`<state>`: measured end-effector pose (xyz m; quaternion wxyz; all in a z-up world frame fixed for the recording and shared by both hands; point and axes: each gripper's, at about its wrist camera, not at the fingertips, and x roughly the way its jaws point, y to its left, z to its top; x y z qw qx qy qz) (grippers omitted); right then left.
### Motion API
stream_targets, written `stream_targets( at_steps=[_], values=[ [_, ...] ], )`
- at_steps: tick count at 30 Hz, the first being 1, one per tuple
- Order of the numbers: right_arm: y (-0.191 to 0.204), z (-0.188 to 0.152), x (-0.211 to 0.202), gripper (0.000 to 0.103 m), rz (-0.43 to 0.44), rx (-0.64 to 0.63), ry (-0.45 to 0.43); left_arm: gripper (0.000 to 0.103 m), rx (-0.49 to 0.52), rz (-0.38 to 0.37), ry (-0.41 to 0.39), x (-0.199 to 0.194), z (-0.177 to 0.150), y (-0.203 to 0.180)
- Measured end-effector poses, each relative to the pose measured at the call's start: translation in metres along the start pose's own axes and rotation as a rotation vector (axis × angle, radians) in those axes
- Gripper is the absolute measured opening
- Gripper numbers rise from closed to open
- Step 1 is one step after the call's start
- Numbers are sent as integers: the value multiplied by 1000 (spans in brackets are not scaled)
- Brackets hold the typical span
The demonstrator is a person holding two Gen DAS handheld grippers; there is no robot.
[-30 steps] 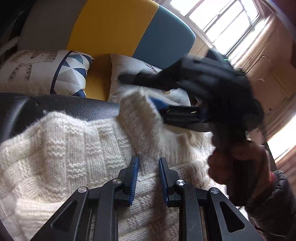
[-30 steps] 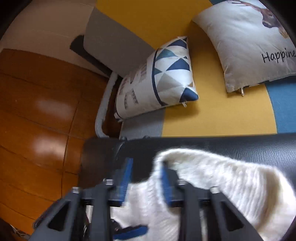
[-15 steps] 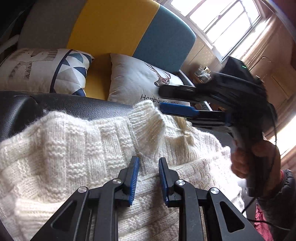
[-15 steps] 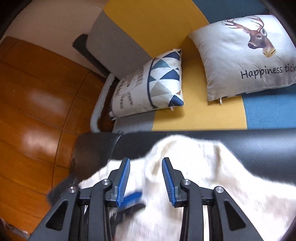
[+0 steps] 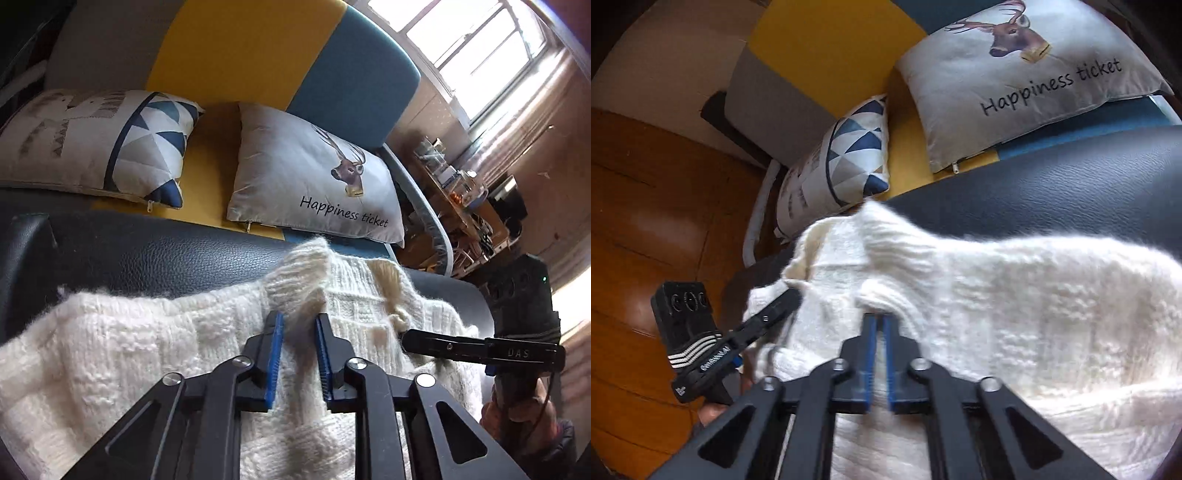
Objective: Fold clothes
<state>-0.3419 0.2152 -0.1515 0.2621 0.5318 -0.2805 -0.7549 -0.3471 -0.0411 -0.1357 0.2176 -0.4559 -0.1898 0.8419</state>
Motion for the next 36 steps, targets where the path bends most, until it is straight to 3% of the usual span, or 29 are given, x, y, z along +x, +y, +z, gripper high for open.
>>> stream_targets(
  at_steps=[3, 6, 9, 12, 17, 20, 24, 26, 30, 33, 36],
  values=[
    [3, -3, -5, 2, 2, -2, -23, 16, -30, -10, -5, -2, 1, 2],
    [23, -15, -17, 30, -24, -47, -53, 23, -124, -48, -20, -18, -3, 6],
    [50, -40, -27, 30, -40, -118, -69, 40, -219, -107, -60, -49, -13, 13],
    [71, -77, -29, 30, -73, -176, -58, 46, -294, -159, -99, -92, -37, 27],
    [92, -145, -31, 30, -138, -238, -48, 47, -379, -80, -165, -188, -94, 78],
    [92, -176, -31, 31, -193, -240, -55, 49, -491, 45, -257, -266, -136, 135],
    [83, -199, -38, 31, -184, -183, -77, 49, -679, 241, -388, -368, -194, 216],
    [82, -201, -42, 31, -185, -148, -99, 49, -793, 290, -437, -406, -220, 251],
    [87, -204, -44, 33, -215, -123, -119, 51, -976, 294, -494, -440, -253, 304],
    [93, -208, -42, 36, -244, -140, -112, 52, -1080, 226, -517, -435, -261, 330],
    [97, -212, -38, 38, -271, -159, -106, 52, -1113, 200, -537, -425, -253, 337]
  ],
)
